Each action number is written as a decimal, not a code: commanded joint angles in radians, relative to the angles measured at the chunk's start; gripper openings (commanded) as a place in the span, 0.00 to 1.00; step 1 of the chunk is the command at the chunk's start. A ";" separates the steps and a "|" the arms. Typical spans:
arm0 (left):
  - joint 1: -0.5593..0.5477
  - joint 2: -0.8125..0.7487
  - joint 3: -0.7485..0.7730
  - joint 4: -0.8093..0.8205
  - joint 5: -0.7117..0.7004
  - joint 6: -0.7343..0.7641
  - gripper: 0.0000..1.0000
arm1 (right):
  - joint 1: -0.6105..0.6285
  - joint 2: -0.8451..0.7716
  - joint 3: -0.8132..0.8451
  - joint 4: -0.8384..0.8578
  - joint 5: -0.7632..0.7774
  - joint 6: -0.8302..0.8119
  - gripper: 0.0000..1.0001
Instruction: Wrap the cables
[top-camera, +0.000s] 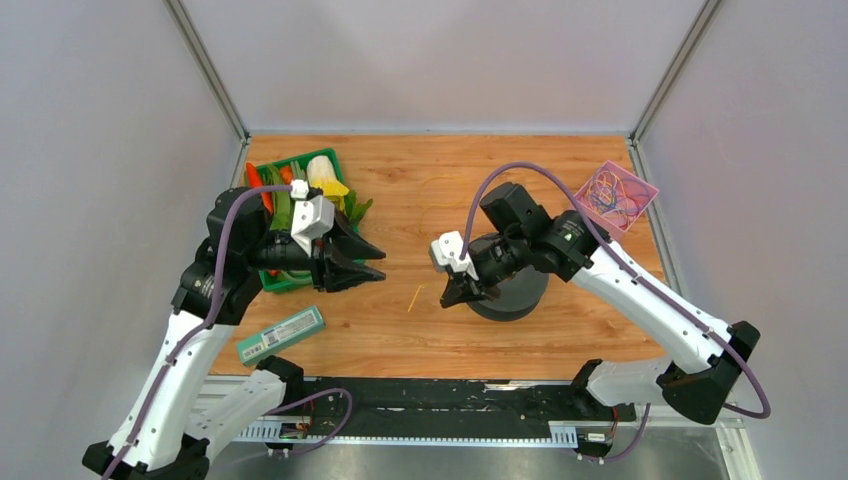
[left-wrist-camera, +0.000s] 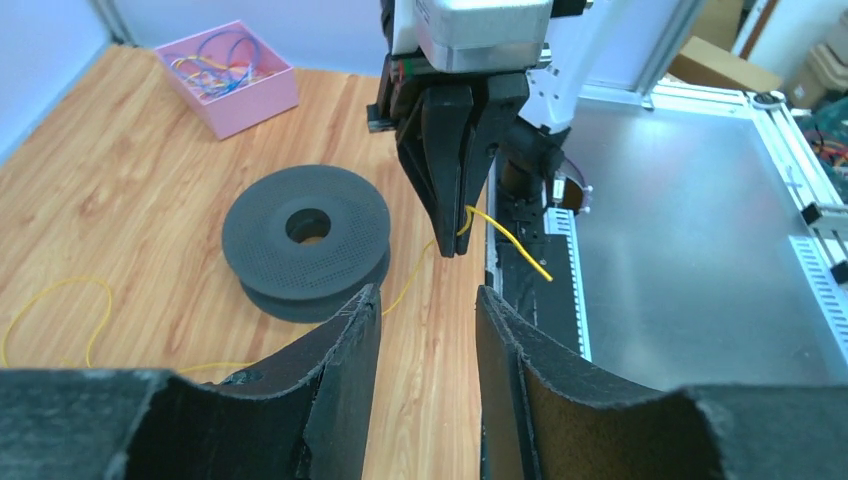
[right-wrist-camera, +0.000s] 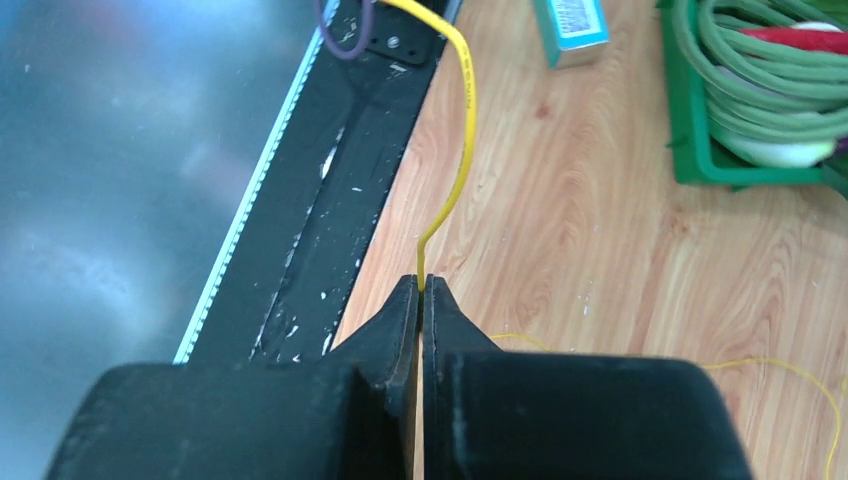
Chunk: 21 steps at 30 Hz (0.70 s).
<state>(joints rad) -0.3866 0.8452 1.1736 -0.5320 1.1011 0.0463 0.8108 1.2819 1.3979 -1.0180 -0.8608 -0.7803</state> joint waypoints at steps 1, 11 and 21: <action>-0.052 -0.011 0.037 -0.080 0.034 0.106 0.46 | 0.079 -0.032 0.012 -0.065 0.058 -0.117 0.00; -0.198 0.031 0.008 -0.200 -0.135 -0.161 0.34 | 0.134 0.013 0.073 -0.080 0.255 -0.123 0.00; -0.221 0.064 -0.051 -0.119 -0.138 -0.420 0.40 | 0.194 0.020 0.093 -0.125 0.373 -0.175 0.00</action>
<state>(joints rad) -0.5953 0.9062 1.1530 -0.7132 0.9504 -0.2226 0.9844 1.3064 1.4479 -1.1252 -0.5476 -0.9150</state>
